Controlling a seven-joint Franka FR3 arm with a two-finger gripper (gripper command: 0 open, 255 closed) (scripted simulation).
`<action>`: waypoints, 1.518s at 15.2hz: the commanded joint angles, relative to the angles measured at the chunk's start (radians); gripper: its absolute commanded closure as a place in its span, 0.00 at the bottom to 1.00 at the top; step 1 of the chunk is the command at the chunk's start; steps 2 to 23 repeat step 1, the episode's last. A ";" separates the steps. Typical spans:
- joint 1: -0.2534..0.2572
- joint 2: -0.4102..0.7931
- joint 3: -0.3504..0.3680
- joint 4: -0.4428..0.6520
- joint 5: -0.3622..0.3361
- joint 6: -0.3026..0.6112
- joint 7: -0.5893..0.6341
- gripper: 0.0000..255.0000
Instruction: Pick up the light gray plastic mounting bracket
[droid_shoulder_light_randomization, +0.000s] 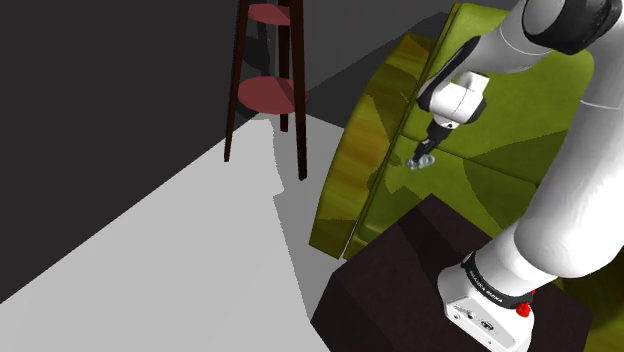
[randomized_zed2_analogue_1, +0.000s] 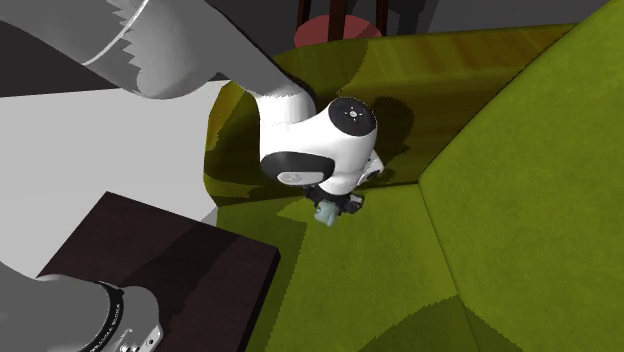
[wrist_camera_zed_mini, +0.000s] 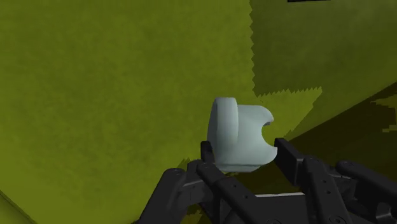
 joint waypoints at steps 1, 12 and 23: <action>0.004 -0.008 -0.006 -0.003 -0.009 -0.004 0.006 1.00; 0.004 -0.008 -0.006 -0.003 -0.009 -0.004 0.006 1.00; 0.004 -0.008 -0.006 -0.003 -0.009 -0.004 0.006 1.00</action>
